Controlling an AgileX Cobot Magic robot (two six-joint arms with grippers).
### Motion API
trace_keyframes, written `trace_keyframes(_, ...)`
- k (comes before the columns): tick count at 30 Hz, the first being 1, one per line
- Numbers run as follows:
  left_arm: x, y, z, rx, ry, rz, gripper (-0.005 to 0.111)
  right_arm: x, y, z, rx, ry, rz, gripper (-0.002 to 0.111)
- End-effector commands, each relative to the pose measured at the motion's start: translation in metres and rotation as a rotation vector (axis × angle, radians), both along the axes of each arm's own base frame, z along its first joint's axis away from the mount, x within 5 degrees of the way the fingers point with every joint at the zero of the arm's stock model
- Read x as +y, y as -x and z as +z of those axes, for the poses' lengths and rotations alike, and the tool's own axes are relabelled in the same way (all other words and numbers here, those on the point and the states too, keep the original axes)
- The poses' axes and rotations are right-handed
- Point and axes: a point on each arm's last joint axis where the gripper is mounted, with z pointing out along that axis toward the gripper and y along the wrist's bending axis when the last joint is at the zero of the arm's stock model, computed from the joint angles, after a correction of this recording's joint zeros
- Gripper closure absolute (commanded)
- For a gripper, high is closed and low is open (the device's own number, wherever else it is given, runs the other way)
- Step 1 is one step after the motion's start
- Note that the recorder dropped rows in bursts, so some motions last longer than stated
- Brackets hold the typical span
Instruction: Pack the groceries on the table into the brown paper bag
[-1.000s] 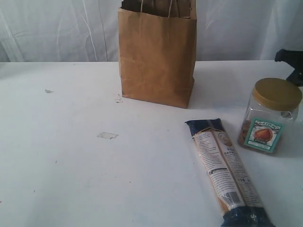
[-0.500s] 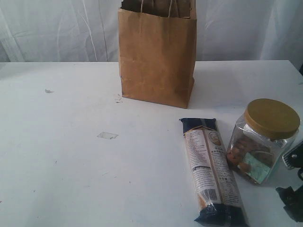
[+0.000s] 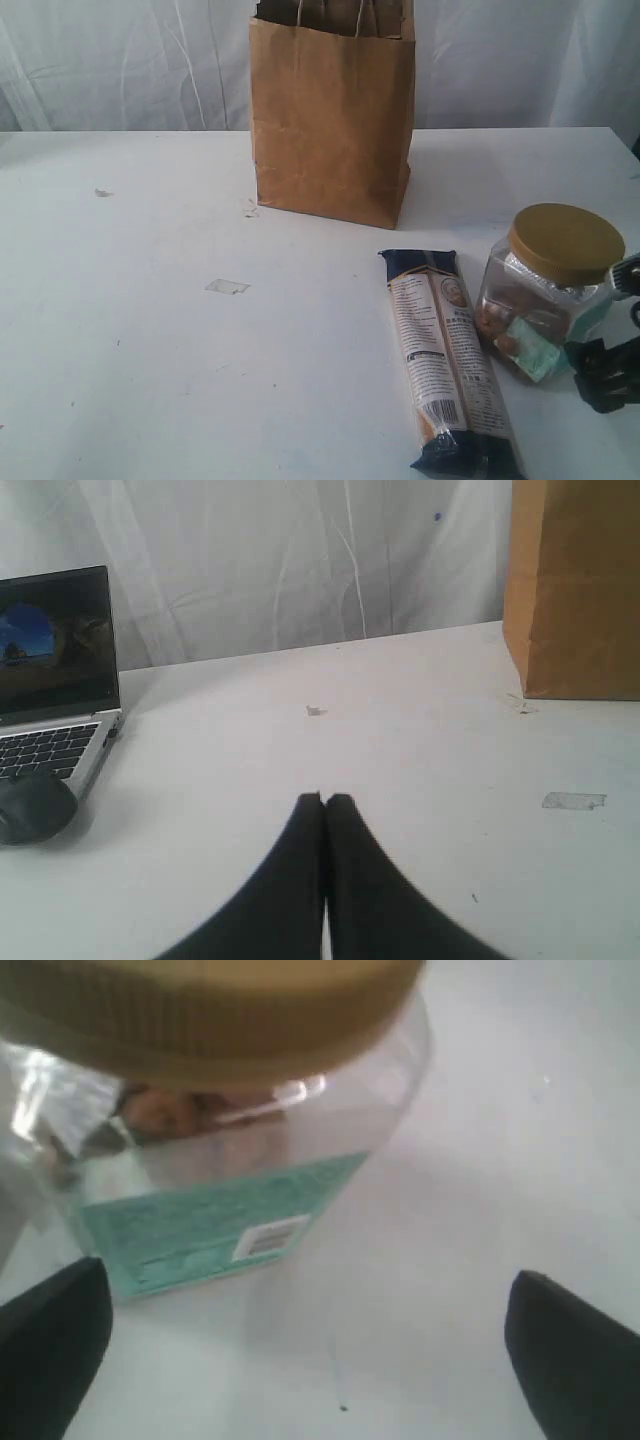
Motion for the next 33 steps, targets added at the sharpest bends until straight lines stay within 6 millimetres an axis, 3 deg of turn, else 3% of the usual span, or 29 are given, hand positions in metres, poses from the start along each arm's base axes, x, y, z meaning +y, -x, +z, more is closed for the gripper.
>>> trace_keyframes(1,0.0,0.001,-0.001,-0.004,0.004,-0.007,0.107,0.017,-0.002,-0.001,-0.009,0.029,0.115,0.003)
trace_keyframes(7,0.0,0.001,-0.001,-0.004,0.004,-0.007,0.107,0.028,-0.008,-0.001,-0.071,0.058,0.166,0.003)
trace_keyframes(13,0.0,0.001,-0.001,-0.004,0.004,-0.007,0.107,0.026,-0.022,-0.004,-0.163,-0.058,0.013,0.003)
trace_keyframes(27,0.0,0.001,-0.001,-0.004,0.004,-0.007,0.107,0.046,-0.058,-0.027,-0.014,-0.009,0.201,0.004)
trace_keyframes(33,0.0,0.001,-0.001,-0.004,0.004,-0.007,0.107,0.038,-0.067,-0.032,-0.002,-0.003,0.168,0.013)
